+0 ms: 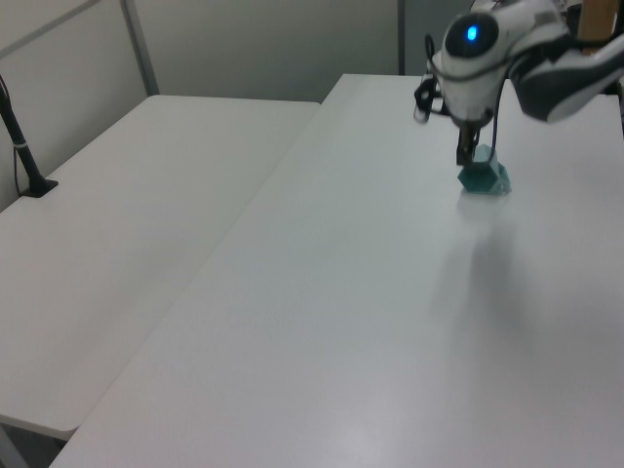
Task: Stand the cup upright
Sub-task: 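Move the open gripper down toward the teal cup lying on its side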
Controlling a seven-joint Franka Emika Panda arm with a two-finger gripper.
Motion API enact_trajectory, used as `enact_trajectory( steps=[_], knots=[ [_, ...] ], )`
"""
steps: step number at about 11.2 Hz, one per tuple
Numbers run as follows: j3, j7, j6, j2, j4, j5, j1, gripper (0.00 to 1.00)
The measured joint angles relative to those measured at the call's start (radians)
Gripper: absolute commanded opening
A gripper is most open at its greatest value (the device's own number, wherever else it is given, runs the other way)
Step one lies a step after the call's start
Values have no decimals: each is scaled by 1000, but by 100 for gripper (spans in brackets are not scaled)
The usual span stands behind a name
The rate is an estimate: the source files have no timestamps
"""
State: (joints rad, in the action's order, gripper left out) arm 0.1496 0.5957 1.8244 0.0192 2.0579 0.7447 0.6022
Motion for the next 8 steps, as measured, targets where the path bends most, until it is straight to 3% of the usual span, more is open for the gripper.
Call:
enact_trajectory(
  steps=[4,8],
  knots=[
    [1,106,9,90,46,104,2,100],
    [20,192,58,103,113,193,-26,100]
  ],
)
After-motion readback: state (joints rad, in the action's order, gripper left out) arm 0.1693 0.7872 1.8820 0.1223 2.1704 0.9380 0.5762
